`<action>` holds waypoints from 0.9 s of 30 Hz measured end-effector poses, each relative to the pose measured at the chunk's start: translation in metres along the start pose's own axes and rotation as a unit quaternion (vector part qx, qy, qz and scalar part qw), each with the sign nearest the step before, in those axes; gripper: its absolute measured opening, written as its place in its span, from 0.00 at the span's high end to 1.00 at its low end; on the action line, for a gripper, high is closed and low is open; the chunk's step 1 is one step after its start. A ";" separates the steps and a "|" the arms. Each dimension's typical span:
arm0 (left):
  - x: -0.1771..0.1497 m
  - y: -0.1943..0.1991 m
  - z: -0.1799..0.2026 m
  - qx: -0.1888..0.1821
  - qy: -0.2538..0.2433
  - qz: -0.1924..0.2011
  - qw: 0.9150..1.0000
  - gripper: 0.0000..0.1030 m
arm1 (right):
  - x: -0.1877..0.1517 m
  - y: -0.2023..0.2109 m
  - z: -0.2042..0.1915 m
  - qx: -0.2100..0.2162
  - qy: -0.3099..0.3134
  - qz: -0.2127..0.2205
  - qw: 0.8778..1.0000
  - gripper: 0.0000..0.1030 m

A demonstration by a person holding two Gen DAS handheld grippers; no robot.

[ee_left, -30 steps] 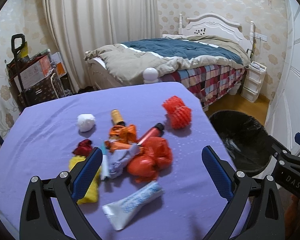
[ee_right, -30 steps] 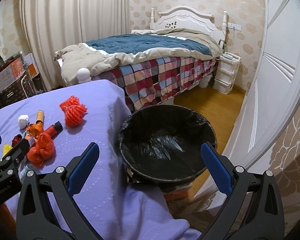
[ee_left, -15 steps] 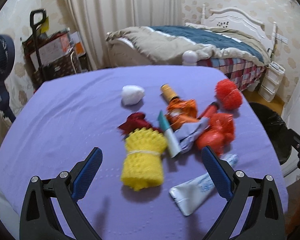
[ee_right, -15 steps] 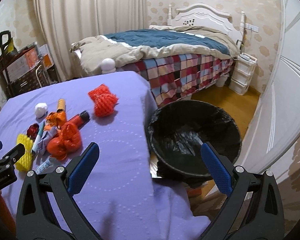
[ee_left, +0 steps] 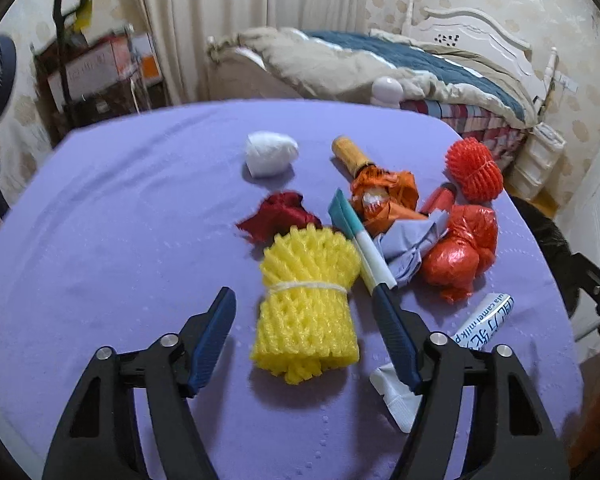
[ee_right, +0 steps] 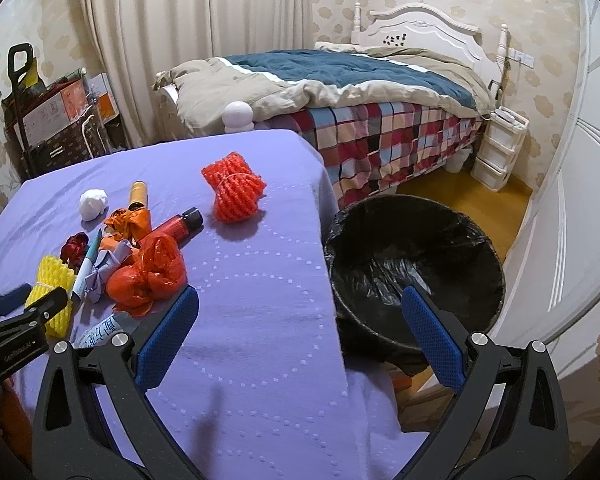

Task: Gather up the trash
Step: 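Grasp the yellow foam net with the left tool while the right tool grasps the red foam net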

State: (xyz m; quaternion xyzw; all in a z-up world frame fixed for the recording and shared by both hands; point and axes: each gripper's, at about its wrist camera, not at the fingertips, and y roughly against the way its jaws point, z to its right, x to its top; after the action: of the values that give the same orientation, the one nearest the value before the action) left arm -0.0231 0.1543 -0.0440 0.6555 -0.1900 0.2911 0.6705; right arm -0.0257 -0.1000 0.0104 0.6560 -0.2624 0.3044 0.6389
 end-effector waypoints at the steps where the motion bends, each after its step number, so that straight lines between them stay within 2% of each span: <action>1: -0.001 -0.002 -0.003 0.001 0.004 -0.003 1.000 0.34 | 0.002 -0.004 0.000 0.000 0.002 -0.002 1.000 0.04; 4: -0.002 -0.005 -0.007 0.003 0.005 -0.007 1.000 0.35 | 0.001 -0.007 -0.004 0.000 0.006 -0.005 1.000 0.04; 6: -0.003 -0.006 -0.008 -0.003 0.006 -0.010 1.000 0.41 | 0.001 -0.008 -0.007 0.002 0.008 -0.007 1.000 0.04; 8: -0.003 -0.007 -0.010 -0.017 0.007 -0.012 1.000 0.52 | 0.002 -0.009 -0.009 0.002 0.010 -0.008 1.000 0.04; 10: -0.004 -0.007 -0.011 -0.028 0.009 -0.013 0.999 0.55 | 0.001 -0.010 -0.010 0.002 0.011 -0.009 1.000 0.04; 17: -0.006 0.004 -0.014 -0.022 0.005 0.000 1.000 0.57 | -0.001 -0.007 -0.020 0.011 0.023 -0.011 1.000 0.04; 27: -0.005 0.012 -0.041 0.014 0.015 0.012 1.000 0.58 | 0.009 -0.012 -0.028 0.004 0.032 0.001 0.999 0.04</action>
State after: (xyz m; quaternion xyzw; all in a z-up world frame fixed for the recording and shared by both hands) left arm -0.0400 0.1935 -0.0405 0.6581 -0.1834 0.3121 0.6602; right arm -0.0127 -0.0714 0.0086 0.6487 -0.2411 0.3265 0.6438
